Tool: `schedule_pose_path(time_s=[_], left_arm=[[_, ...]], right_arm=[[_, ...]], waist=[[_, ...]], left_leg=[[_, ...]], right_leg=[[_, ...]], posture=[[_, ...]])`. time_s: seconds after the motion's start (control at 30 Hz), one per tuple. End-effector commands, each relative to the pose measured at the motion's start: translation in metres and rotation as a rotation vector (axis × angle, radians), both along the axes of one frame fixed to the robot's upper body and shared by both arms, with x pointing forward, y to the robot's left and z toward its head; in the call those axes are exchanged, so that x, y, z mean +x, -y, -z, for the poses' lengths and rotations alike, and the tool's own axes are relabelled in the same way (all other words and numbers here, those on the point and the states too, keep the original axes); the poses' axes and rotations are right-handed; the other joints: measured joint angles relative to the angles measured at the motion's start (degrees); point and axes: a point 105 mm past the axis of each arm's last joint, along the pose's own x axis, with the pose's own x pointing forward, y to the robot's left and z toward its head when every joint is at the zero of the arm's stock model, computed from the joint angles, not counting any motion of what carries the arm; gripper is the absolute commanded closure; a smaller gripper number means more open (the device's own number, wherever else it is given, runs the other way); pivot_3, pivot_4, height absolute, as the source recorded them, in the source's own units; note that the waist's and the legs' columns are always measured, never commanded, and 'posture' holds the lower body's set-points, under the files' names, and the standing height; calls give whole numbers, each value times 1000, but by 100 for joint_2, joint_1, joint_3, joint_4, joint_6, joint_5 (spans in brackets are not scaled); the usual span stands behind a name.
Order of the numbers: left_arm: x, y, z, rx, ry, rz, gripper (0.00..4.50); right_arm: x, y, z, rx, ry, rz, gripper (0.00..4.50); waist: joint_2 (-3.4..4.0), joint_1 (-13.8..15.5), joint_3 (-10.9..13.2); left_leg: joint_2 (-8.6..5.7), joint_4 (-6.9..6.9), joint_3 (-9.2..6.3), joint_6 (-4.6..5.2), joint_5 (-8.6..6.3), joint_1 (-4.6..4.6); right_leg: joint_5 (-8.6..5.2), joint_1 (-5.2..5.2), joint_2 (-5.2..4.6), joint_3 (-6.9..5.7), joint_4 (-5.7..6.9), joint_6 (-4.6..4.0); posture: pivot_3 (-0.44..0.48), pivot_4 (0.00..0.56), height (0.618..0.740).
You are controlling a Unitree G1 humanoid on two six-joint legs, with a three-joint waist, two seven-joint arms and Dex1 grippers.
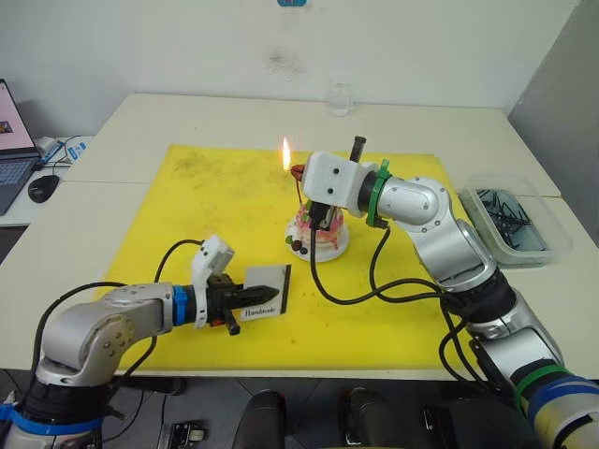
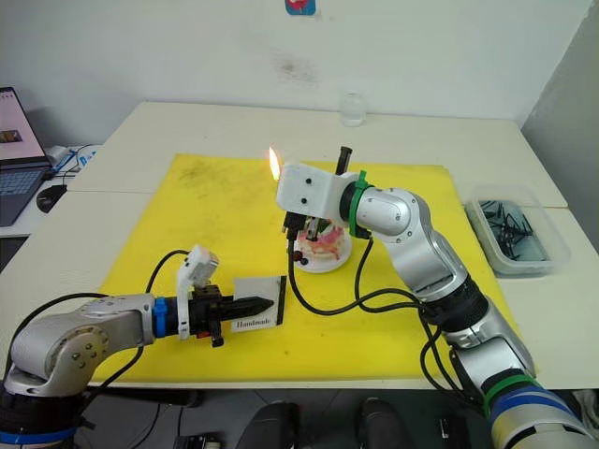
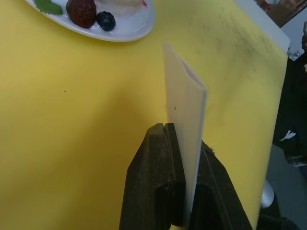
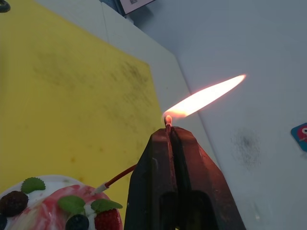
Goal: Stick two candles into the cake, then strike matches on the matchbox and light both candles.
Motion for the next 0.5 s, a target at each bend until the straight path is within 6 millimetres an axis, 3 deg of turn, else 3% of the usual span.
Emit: schedule_pose_path(time_s=[0.03, 0.23, 0.5], left_arm=[[-8, 4, -28, -99, -13, 73, 4500], [-11, 15, -11, -56, -64, 84, 4500], [-13, 21, -9, -60, -70, 103, 4500]], right_arm=[[2, 10, -13, 17, 41, 28, 4473], [10, 16, -6, -23, 37, 64, 4473], [15, 13, 0, -50, 53, 74, 4473]], waist=[[0, -2, 0], [0, -60, 0], [0, -67, 0]], left_leg=[[0, 0, 1, 0, 0, 0], [-1, -3, 4, 0, 0, 0], [2, -3, 4, 0, 0, 1]], right_leg=[[0, 0, 0, 1, 0, 0], [-1, 0, 1, 5, -2, 0], [-1, -2, 5, 6, 0, -1]], posture=[[0, 150, 740], [0, 150, 740], [0, 150, 740]])
